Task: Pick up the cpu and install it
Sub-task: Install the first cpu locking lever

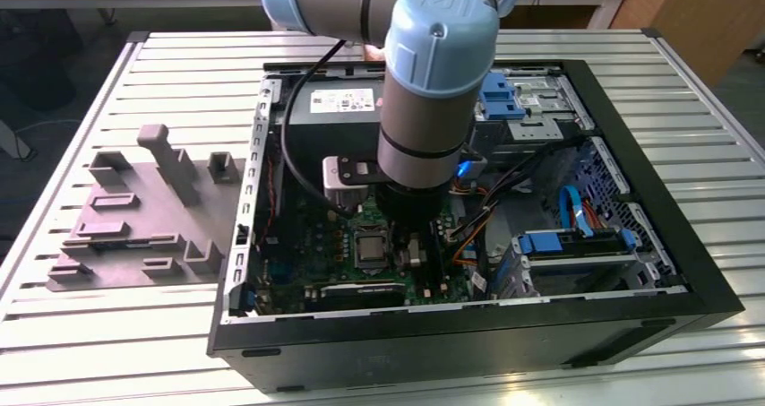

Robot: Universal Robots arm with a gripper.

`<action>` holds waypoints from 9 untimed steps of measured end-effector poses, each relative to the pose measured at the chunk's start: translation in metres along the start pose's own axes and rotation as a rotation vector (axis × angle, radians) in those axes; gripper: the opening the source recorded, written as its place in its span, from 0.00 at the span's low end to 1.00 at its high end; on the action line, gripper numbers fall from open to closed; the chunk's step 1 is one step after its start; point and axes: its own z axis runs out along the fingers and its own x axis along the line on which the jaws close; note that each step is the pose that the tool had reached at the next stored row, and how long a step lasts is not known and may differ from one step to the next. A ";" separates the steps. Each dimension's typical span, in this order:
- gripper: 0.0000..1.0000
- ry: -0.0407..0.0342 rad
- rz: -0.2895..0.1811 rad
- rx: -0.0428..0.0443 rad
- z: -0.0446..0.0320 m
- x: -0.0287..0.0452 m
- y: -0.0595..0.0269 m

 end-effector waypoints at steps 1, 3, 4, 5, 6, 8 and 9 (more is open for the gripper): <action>0.11 -0.0006 0.000 0.0000 0.0002 0.0000 0.0000; 0.11 -0.0019 0.000 0.0001 0.0003 0.0000 0.0001; 0.11 -0.0025 0.000 0.0002 0.0004 0.0001 0.0002; 0.11 -0.0030 0.000 0.0002 0.0004 0.0002 0.0003; 0.11 -0.0034 0.000 0.0002 0.0004 0.0004 0.0004; 0.11 -0.0060 0.000 0.0005 0.0008 0.0022 0.0005; 0.11 -0.0058 0.000 0.0004 0.0010 0.0028 0.0006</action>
